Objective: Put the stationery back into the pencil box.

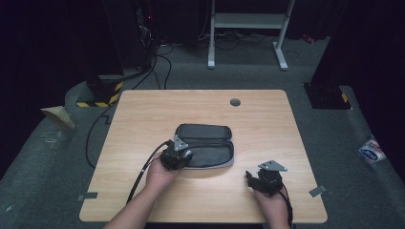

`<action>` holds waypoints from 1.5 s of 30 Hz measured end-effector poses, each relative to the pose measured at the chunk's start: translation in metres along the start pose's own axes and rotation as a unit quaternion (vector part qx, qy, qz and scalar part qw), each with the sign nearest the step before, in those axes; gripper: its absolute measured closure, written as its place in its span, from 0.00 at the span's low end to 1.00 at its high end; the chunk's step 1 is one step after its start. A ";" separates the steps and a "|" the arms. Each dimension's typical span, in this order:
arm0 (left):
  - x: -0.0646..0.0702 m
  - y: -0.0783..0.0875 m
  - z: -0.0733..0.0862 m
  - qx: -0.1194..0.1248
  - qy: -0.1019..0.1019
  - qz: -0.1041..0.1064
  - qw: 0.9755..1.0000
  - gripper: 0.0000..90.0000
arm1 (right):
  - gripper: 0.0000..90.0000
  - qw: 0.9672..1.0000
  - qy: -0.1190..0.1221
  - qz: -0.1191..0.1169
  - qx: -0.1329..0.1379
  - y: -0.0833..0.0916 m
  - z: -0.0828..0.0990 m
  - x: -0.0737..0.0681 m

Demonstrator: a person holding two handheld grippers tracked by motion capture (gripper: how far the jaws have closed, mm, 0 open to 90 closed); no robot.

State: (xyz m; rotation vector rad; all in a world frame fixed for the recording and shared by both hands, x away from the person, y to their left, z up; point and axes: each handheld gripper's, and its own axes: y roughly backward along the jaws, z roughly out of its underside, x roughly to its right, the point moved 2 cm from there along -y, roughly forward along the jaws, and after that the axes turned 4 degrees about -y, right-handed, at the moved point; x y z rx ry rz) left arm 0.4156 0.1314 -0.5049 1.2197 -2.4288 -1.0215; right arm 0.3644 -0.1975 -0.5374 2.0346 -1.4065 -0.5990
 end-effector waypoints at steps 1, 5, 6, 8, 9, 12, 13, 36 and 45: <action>-0.001 0.002 0.000 0.010 0.009 0.005 1.000 0.56 | 0.34 1.000 -0.001 0.000 0.000 0.000 0.000 0.000; -0.010 0.017 0.003 0.048 0.037 0.021 0.998 0.50 | 0.34 1.000 -0.001 0.000 0.000 0.000 0.000 0.000; -0.013 0.021 0.005 0.056 0.039 0.018 0.998 0.49 | 0.34 1.000 -0.001 0.000 0.000 0.000 0.000 0.000; -0.020 0.030 0.009 0.073 0.046 0.018 0.996 0.49 | 0.34 1.000 -0.001 0.000 0.000 0.000 0.000 0.000; -0.024 0.035 0.012 0.081 0.053 0.017 0.995 0.49 | 0.34 1.000 -0.001 0.000 0.000 0.000 0.000 0.000; -0.036 0.047 0.023 0.093 0.065 0.014 0.993 0.49 | 0.34 1.000 0.000 0.000 0.000 0.000 0.000 0.000; -0.040 0.050 0.027 0.094 0.067 0.010 0.993 0.50 | 0.34 1.000 -0.001 0.000 0.000 0.000 0.000 0.000; -0.087 0.071 0.124 0.008 0.099 -0.034 0.994 0.39 | 0.34 1.000 0.000 0.002 0.000 0.000 0.000 0.000; -0.080 0.069 0.126 0.004 0.083 -0.063 0.994 0.26 | 0.35 1.000 0.001 0.002 0.000 0.000 0.000 -0.001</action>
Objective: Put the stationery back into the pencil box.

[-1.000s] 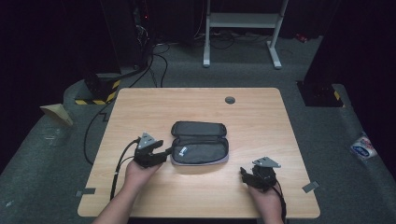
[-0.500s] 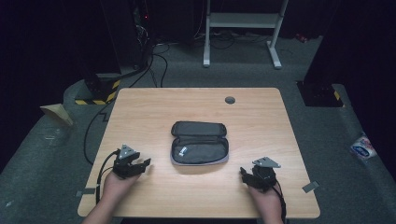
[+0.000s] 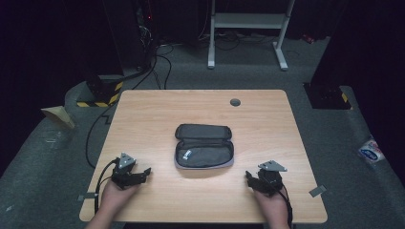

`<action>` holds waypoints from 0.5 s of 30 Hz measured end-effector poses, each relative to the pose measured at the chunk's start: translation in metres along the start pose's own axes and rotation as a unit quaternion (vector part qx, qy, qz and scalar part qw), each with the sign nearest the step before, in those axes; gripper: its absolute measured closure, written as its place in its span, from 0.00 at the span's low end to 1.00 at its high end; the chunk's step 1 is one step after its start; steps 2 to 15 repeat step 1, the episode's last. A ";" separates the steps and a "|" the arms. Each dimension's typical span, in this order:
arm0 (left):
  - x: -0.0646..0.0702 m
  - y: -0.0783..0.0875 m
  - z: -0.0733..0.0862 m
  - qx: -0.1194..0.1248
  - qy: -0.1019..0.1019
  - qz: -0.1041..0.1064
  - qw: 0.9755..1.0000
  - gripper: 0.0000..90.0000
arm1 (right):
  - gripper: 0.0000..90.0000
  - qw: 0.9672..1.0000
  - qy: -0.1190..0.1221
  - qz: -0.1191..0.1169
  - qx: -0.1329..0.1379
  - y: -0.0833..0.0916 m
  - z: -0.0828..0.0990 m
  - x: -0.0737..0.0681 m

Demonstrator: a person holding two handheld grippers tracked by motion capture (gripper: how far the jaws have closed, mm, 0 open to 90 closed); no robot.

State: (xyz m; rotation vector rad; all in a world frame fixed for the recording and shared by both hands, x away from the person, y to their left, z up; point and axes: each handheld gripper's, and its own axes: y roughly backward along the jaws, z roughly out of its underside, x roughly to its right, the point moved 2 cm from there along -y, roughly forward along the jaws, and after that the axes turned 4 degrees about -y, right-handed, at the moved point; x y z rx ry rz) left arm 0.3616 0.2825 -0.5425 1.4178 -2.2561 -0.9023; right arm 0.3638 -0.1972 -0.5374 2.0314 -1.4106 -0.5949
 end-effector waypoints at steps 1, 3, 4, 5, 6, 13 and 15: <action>0.000 0.000 0.000 -0.001 0.001 -0.001 1.000 0.26 | 0.35 1.000 0.000 0.000 0.000 0.000 0.000 0.000; 0.000 0.000 0.000 -0.001 0.001 -0.001 1.000 0.26 | 0.35 1.000 0.000 0.000 0.000 0.000 0.000 0.000; 0.000 0.000 0.000 -0.001 0.001 -0.001 1.000 0.26 | 0.35 1.000 0.000 0.000 0.000 0.000 0.000 0.000; 0.000 0.000 0.000 -0.001 0.001 -0.001 1.000 0.26 | 0.35 1.000 0.000 0.000 0.000 0.000 0.000 0.000; 0.000 0.000 0.000 -0.001 0.001 -0.001 1.000 0.26 | 0.35 1.000 0.000 0.000 0.000 0.000 0.000 0.000; 0.000 0.000 0.000 -0.001 0.001 -0.001 1.000 0.26 | 0.35 1.000 0.000 0.000 0.000 0.000 0.000 0.000; 0.000 0.000 0.000 -0.001 0.001 -0.001 1.000 0.26 | 0.35 1.000 0.000 0.000 0.000 0.000 0.000 0.000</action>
